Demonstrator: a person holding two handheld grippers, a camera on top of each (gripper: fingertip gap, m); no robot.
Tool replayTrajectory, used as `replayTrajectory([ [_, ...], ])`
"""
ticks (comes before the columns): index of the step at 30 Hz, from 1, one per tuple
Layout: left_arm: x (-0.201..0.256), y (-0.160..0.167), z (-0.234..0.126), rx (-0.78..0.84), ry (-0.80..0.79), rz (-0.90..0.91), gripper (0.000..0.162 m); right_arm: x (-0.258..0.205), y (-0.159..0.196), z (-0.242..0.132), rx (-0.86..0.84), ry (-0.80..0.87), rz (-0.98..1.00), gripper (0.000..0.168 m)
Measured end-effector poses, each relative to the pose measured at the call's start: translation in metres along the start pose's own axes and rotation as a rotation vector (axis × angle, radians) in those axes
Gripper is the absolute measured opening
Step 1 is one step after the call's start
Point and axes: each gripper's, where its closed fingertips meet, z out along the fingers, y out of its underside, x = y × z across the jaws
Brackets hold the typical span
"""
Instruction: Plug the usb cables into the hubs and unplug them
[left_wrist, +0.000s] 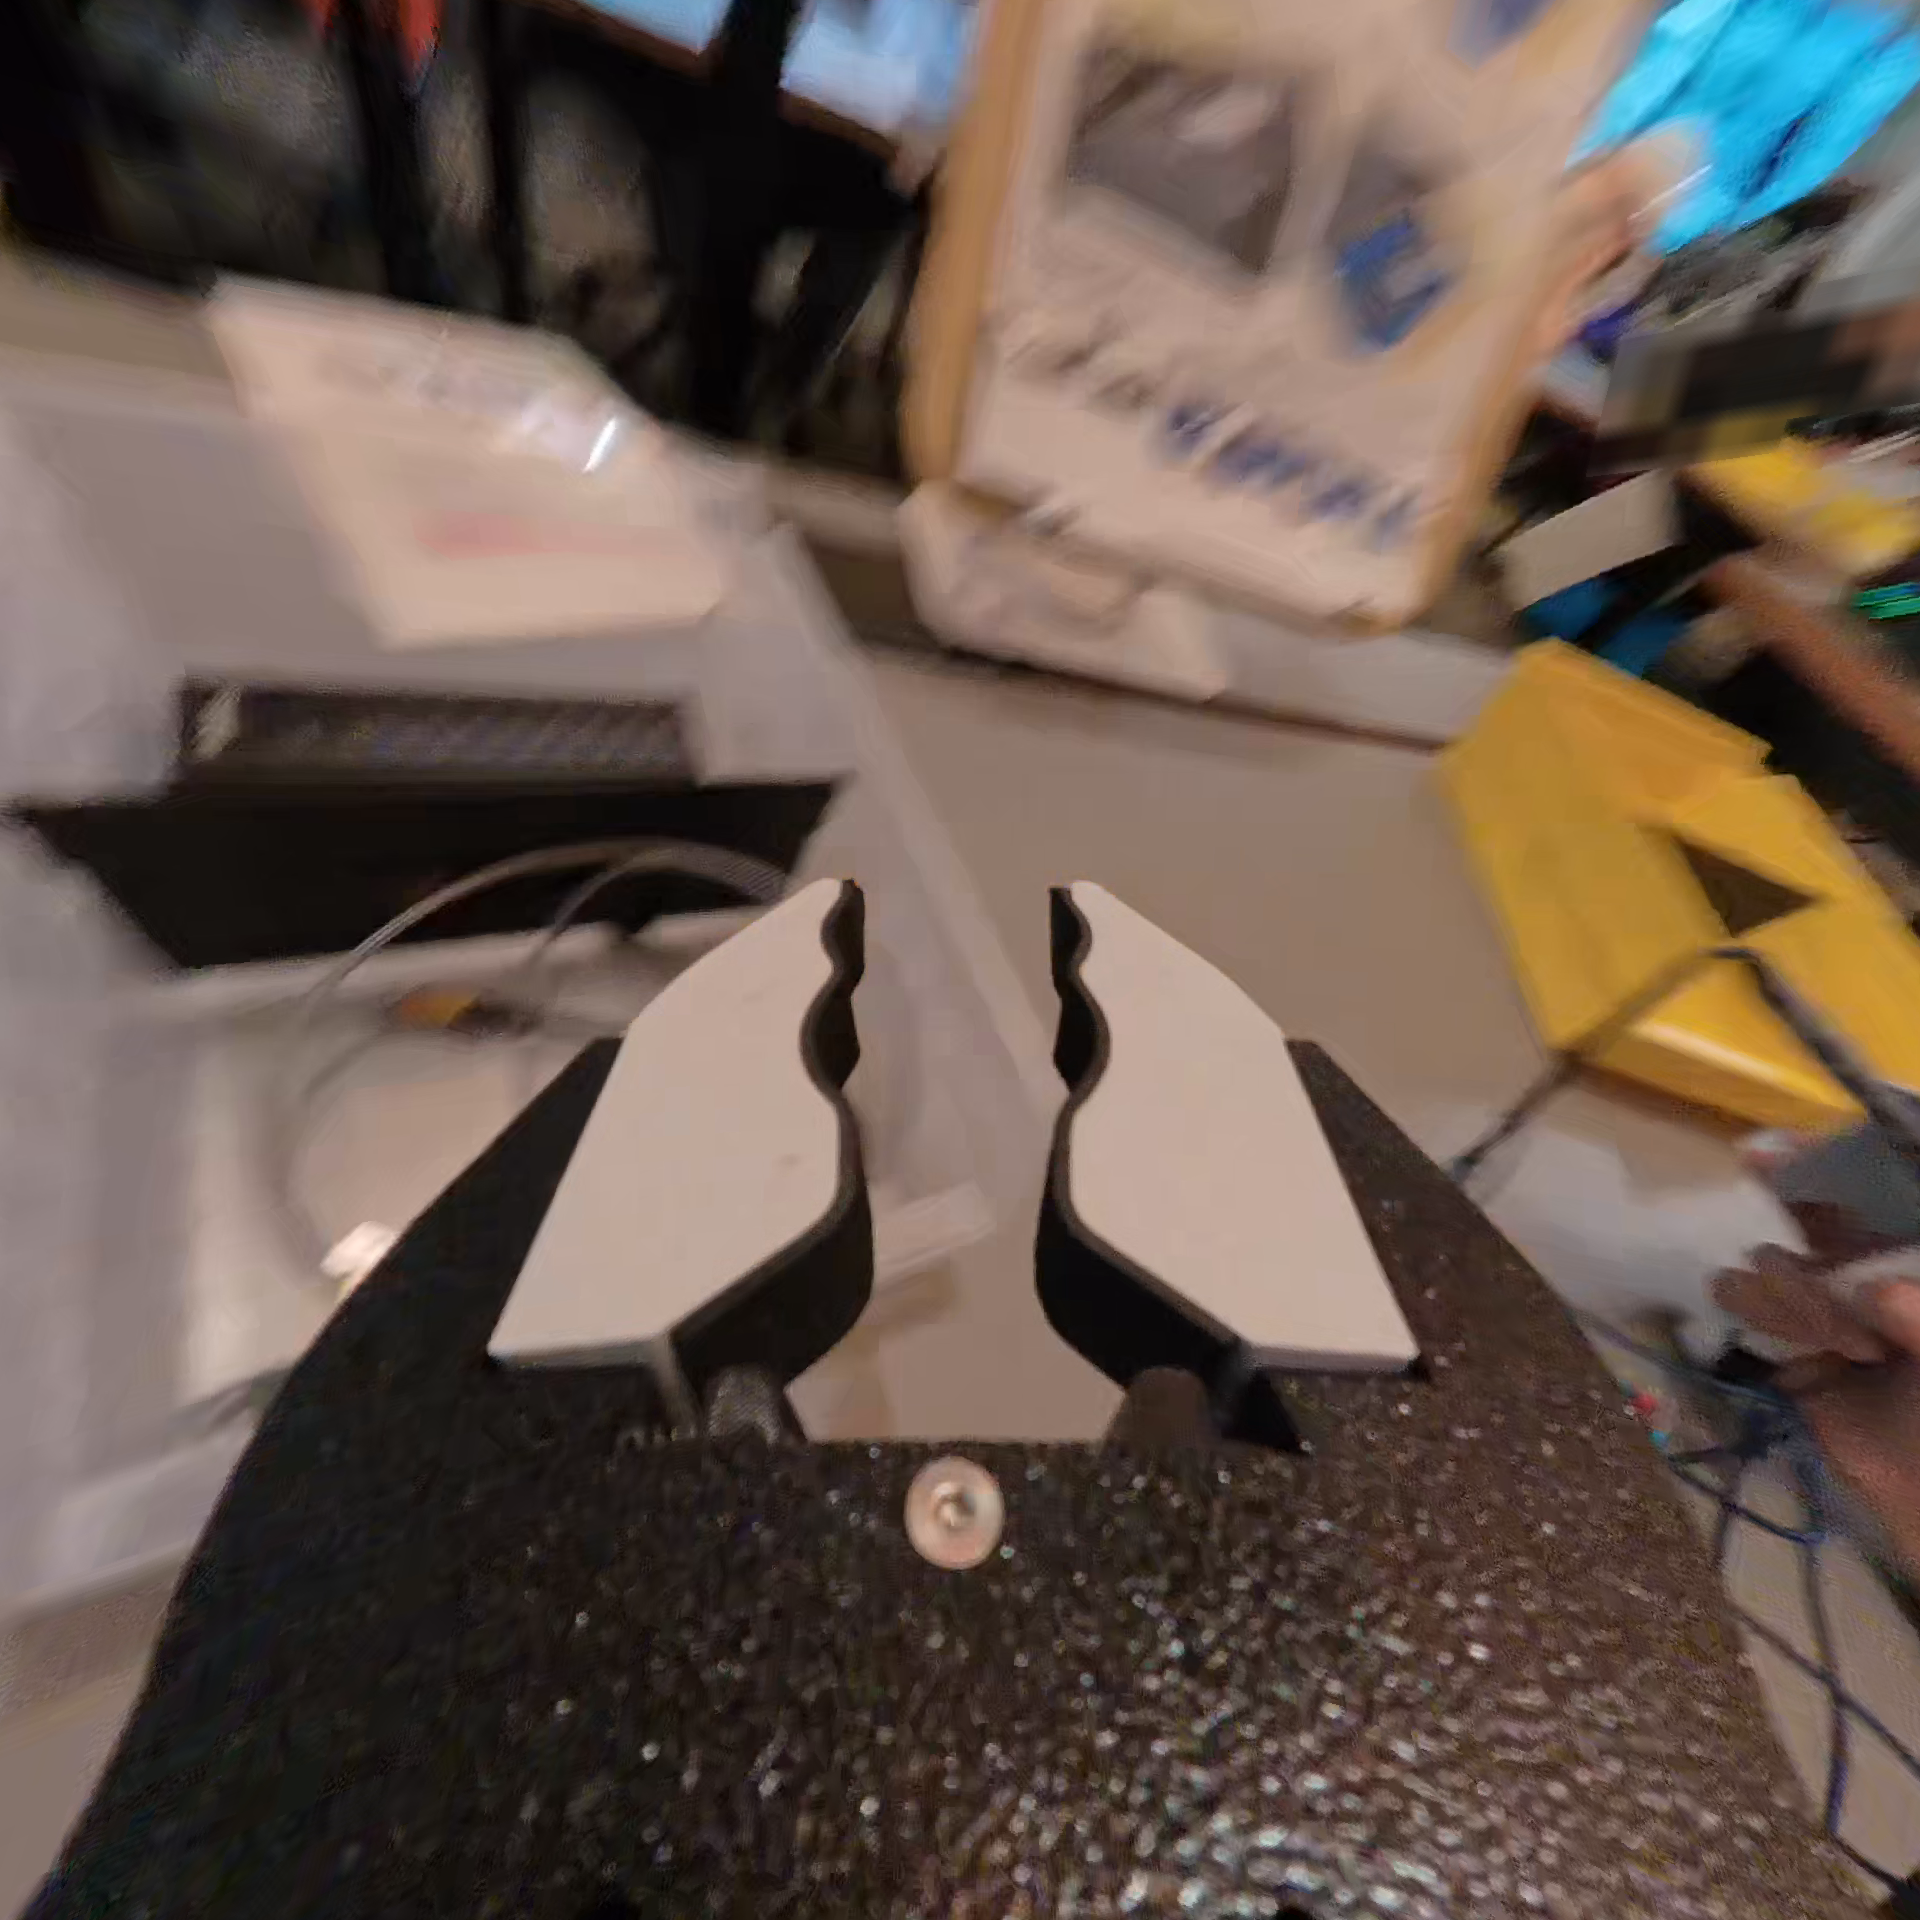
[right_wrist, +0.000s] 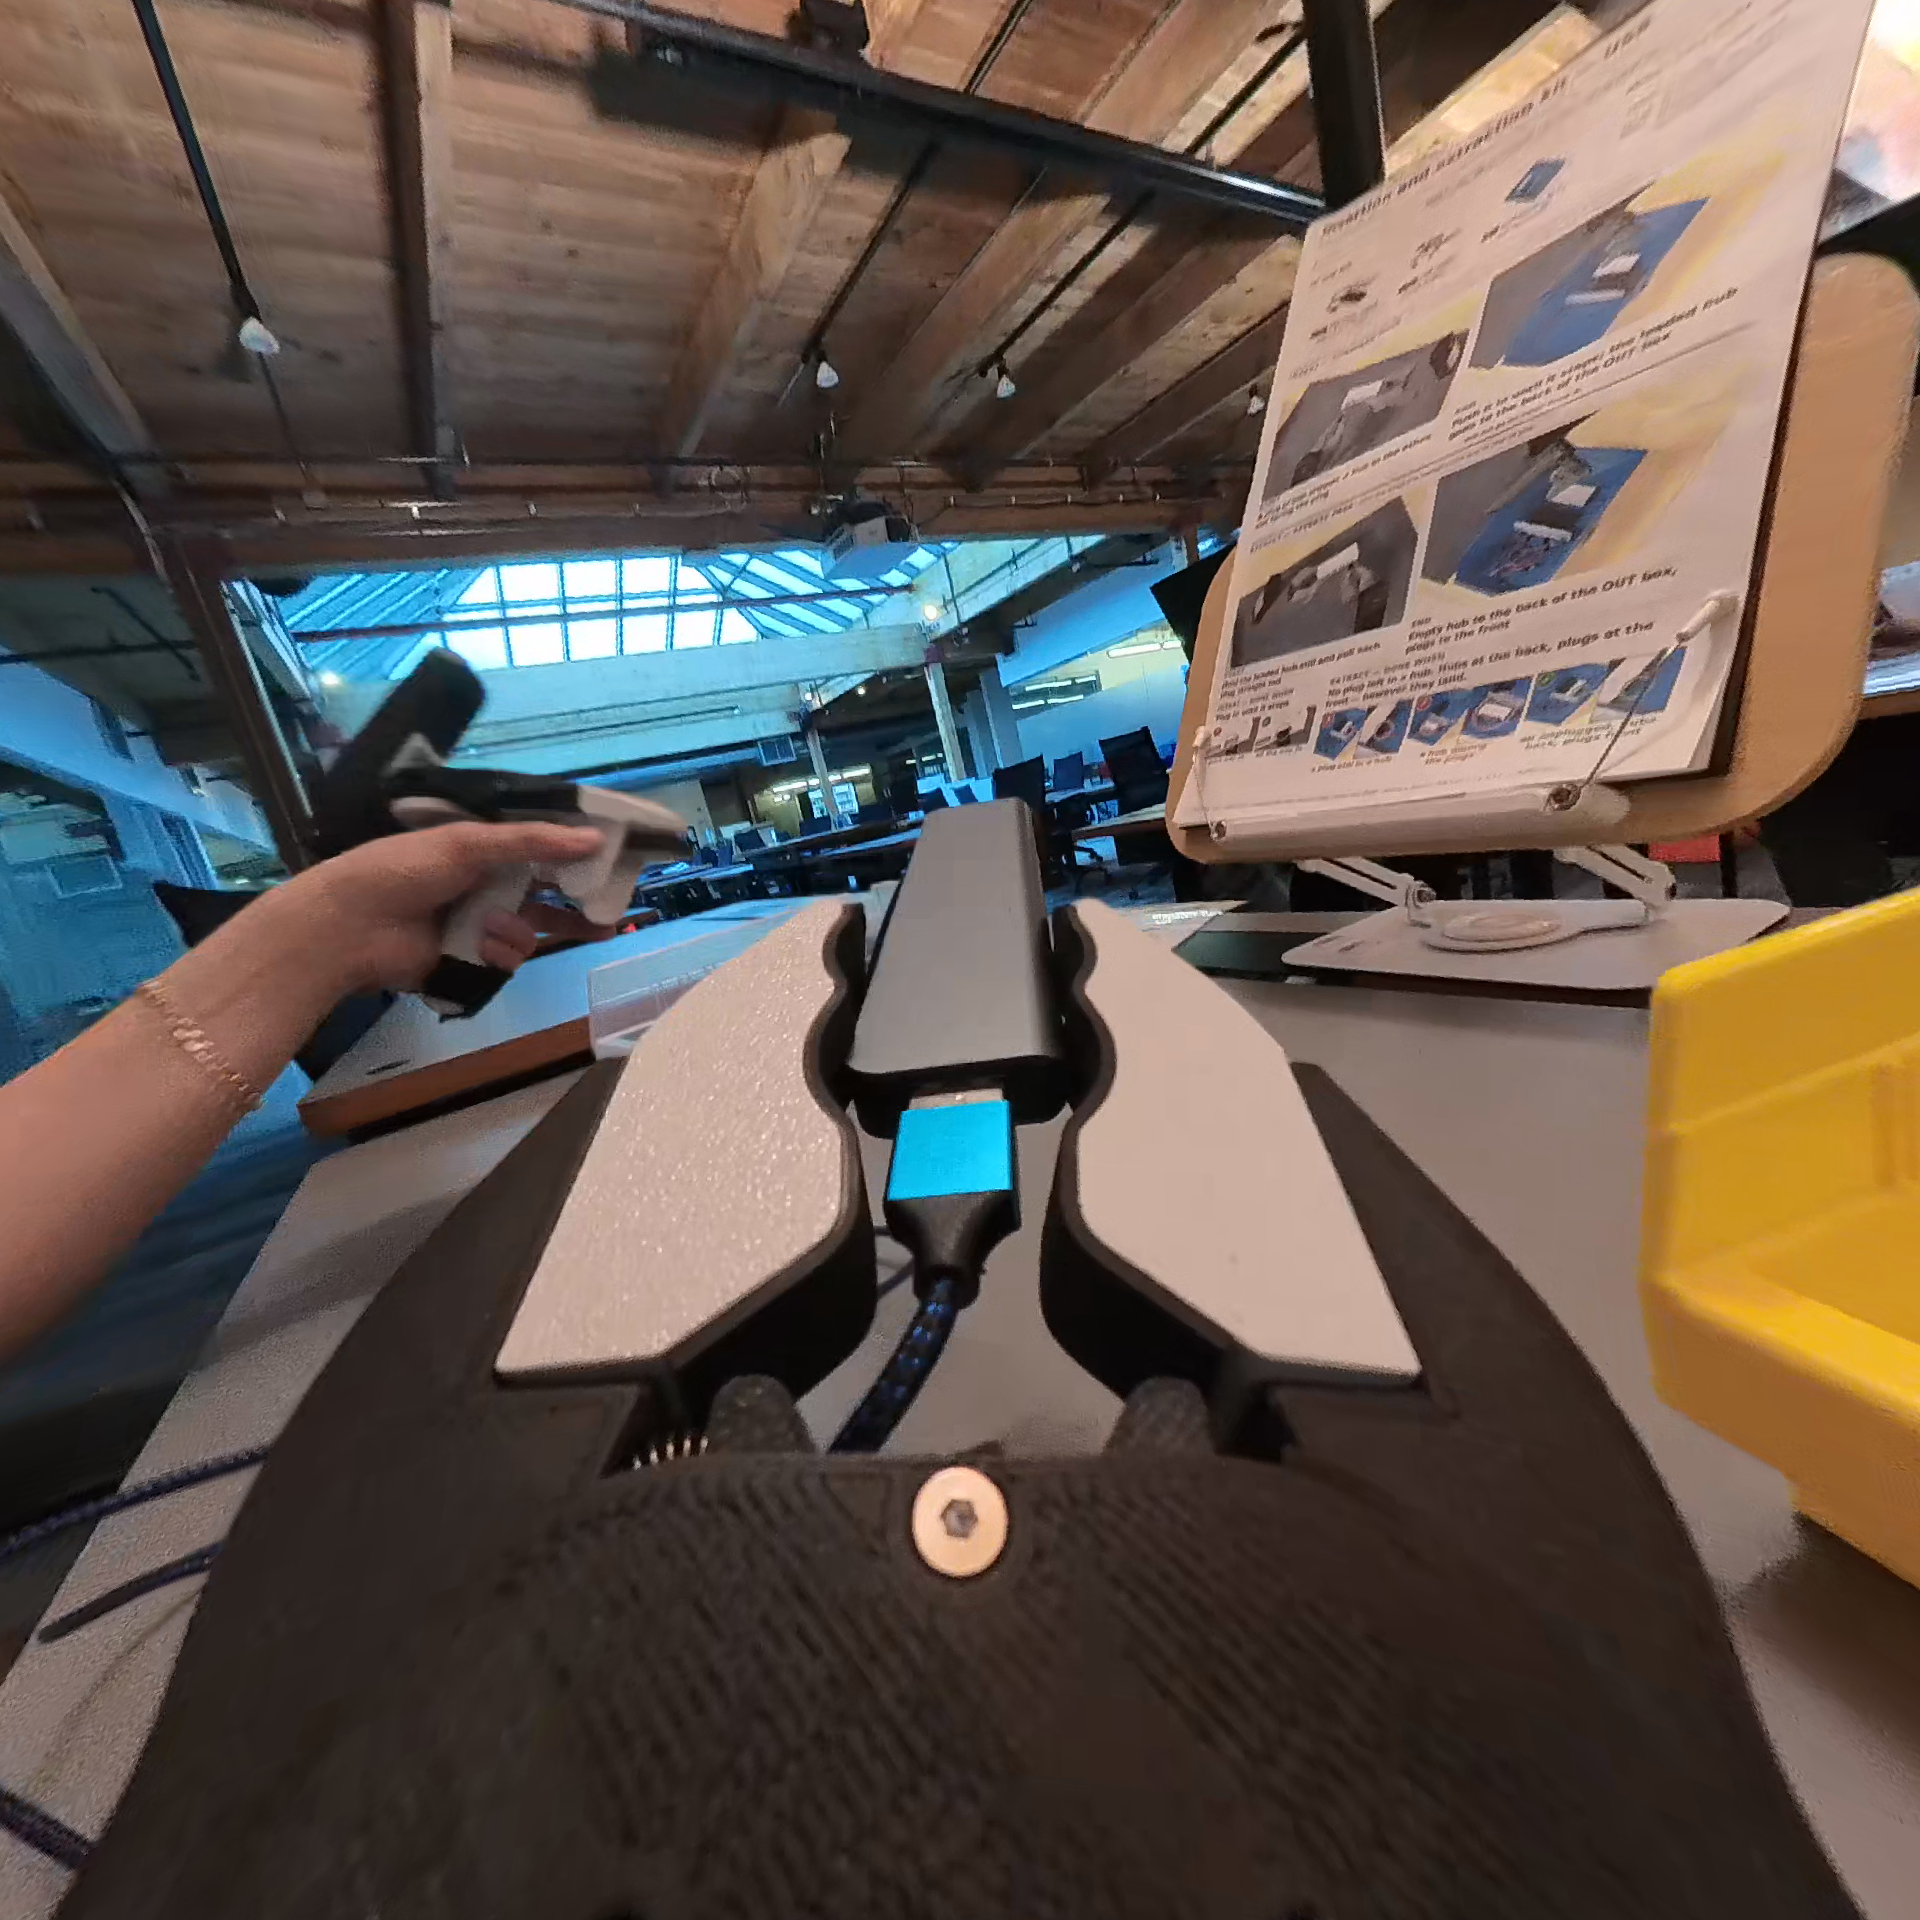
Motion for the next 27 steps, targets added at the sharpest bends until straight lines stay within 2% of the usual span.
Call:
replayTrajectory([
  [2, -0.062, 0.029, 0.015, -0.221, -0.105, -0.098, 0.034, 0.0, 0.003, 0.001, -0.003, -0.009, 0.013, 0.035],
  [4, -0.092, 0.065, 0.032, -0.442, -0.133, -0.188, 0.04, 0.0, 0.003, 0.002, -0.002, -0.013, 0.018, 0.035],
  [6, -0.105, 0.089, 0.044, -0.583, -0.164, -0.185, 0.042, -0.001, 0.003, 0.002, 0.002, -0.02, 0.015, 0.035],
  [9, -0.11, 0.104, 0.059, -0.72, -0.232, -0.176, 0.064, -0.002, 0.003, 0.002, 0.002, -0.025, 0.009, 0.035],
  [11, -0.106, 0.109, 0.071, -0.78, -0.232, -0.184, 0.062, -0.003, 0.003, 0.002, 0.002, -0.037, 0.009, 0.035],
  [12, -0.108, 0.112, 0.075, -0.808, -0.25, -0.18, 0.06, -0.004, 0.003, 0.002, 0.001, -0.044, 0.008, 0.035],
  [13, -0.112, 0.113, 0.079, -0.827, -0.282, -0.165, 0.042, -0.005, 0.003, 0.002, -0.002, -0.046, 0.006, 0.035],
  [14, -0.117, 0.113, 0.08, -0.842, -0.316, -0.145, 0.033, -0.006, 0.004, 0.003, -0.006, -0.055, 0.003, 0.035],
  [16, -0.121, 0.113, 0.079, -0.871, -0.351, -0.096, 0.028, -0.008, 0.004, 0.003, -0.009, -0.069, 0.002, 0.035],
  [18, -0.121, 0.115, 0.078, -0.882, -0.344, 0.006, 0.015, -0.008, 0.004, 0.002, -0.007, -0.079, 0.016, 0.035],
  [20, -0.12, 0.105, 0.072, -0.827, -0.354, 0.076, 0.008, -0.005, 0.002, 0.001, 0.008, -0.078, 0.039, 0.035],
  [22, -0.117, 0.08, 0.058, -0.728, -0.401, 0.156, 0.007, -0.003, 0.001, 0.0, 0.017, -0.083, 0.061, 0.035],
  [27, -0.068, -0.026, 0.002, -0.432, -0.493, 0.522, 0.003, -0.003, 0.001, 0.0, 0.011, -0.069, 0.052, 0.035],
])
